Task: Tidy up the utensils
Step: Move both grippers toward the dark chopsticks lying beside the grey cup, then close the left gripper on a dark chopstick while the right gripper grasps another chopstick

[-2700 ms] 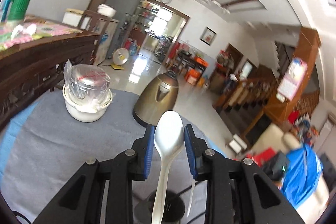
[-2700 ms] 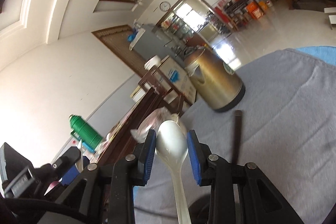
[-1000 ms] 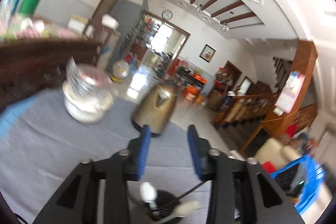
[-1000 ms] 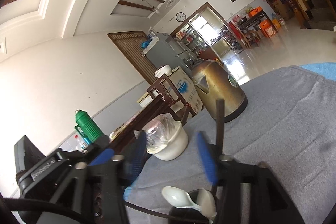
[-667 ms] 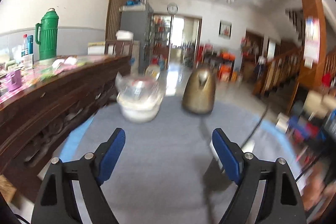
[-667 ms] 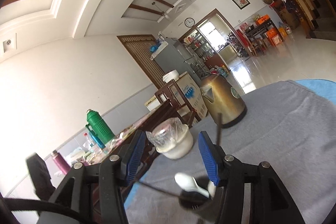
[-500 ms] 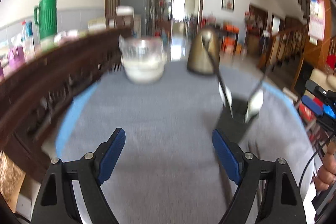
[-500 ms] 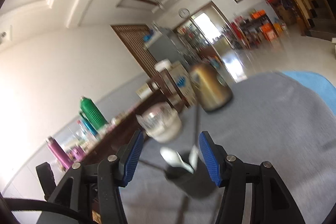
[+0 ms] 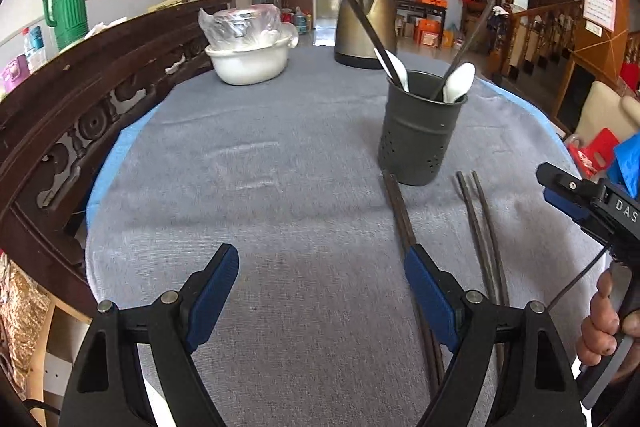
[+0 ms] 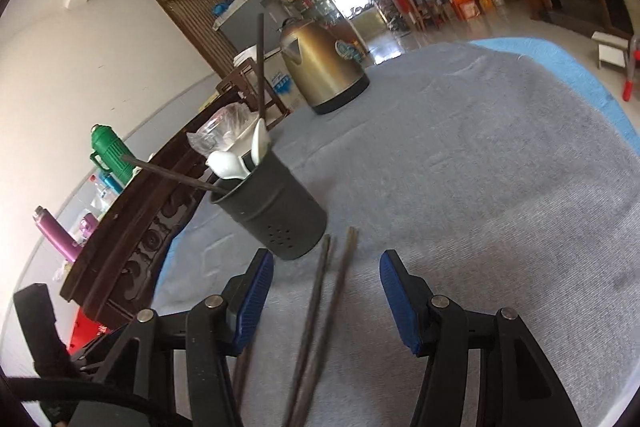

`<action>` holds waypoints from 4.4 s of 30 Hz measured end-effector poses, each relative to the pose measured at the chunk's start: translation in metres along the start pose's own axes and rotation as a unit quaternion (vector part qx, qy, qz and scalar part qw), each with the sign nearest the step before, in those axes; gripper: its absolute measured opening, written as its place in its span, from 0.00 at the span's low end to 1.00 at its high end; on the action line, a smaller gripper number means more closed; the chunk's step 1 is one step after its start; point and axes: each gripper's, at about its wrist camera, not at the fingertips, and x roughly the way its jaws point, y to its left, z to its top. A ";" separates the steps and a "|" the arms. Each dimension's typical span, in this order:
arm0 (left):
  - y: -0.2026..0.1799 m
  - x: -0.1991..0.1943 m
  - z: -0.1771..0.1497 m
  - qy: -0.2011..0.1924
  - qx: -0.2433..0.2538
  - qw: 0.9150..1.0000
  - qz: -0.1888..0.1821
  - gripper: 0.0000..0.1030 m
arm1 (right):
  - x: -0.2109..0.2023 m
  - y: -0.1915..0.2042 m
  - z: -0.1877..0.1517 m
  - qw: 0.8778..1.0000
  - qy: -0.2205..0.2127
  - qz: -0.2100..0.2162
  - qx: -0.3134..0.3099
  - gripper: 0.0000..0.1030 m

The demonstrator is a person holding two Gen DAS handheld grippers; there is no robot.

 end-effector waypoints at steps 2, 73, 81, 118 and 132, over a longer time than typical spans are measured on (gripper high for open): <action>0.000 0.002 0.001 -0.001 0.000 1.000 0.008 0.83 | 0.000 -0.002 -0.001 1.000 -0.005 -0.001 -0.001 0.57; -0.028 0.121 0.054 0.111 0.002 0.994 -0.021 0.83 | 0.035 -0.032 -0.005 0.996 0.027 0.027 0.079 0.55; -0.013 0.122 0.047 0.120 -0.006 0.993 -0.013 0.83 | 0.036 -0.033 -0.004 0.996 0.027 0.028 0.080 0.55; 0.037 0.169 0.076 0.120 -0.043 0.984 -0.126 0.16 | 0.040 -0.034 -0.006 0.996 0.033 0.019 0.080 0.54; 0.042 0.152 0.067 0.153 -0.003 0.983 -0.100 0.07 | 0.058 0.017 0.011 0.992 0.118 -0.052 -0.012 0.55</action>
